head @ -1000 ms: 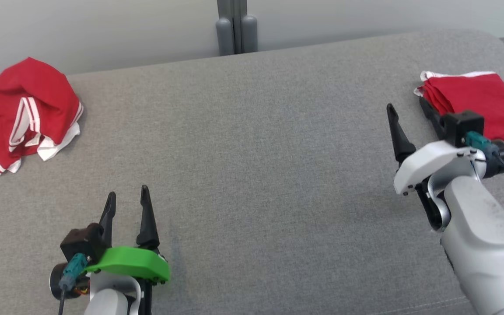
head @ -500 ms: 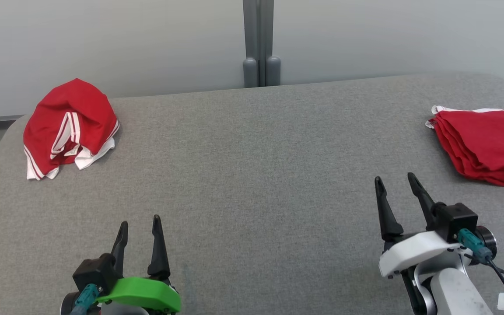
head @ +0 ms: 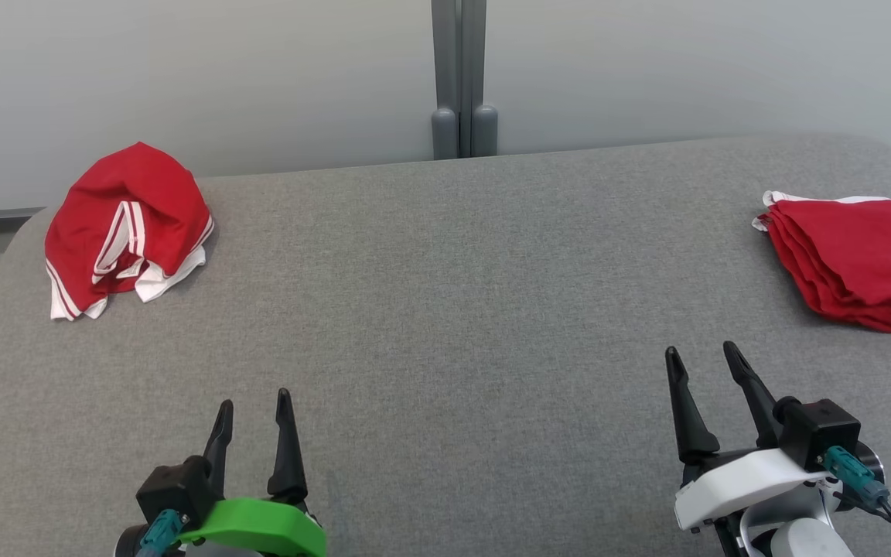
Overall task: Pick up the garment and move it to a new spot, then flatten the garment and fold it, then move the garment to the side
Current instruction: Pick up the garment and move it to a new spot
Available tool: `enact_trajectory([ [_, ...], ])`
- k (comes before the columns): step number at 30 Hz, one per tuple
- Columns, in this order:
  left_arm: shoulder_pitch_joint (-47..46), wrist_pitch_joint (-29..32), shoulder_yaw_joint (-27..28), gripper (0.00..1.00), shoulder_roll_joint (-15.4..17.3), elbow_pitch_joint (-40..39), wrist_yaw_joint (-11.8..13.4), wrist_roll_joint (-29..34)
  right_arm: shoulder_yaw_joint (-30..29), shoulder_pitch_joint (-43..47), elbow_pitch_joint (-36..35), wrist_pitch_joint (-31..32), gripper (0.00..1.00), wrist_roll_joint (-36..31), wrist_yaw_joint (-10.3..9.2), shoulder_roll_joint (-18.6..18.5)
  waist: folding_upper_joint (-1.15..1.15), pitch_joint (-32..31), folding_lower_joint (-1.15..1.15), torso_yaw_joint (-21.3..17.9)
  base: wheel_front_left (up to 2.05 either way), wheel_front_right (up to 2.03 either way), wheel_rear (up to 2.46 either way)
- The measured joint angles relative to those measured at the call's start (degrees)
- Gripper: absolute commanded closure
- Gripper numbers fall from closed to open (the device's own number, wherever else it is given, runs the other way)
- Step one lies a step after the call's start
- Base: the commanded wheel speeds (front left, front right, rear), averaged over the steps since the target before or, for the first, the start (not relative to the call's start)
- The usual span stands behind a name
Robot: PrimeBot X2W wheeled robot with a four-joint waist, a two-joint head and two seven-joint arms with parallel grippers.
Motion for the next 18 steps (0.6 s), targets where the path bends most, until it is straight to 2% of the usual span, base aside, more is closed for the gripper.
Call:
enact_trajectory([
  [18, -0.1, 0.0, -0.6, 0.00, 0.0, 0.3, 0.0, 0.0, -0.1, 0.5, -1.2, 0.9, 0.00, -0.1, 0.00, 0.0, 0.00, 0.0, 0.00, 1.3, 0.00, 0.00, 0.00],
])
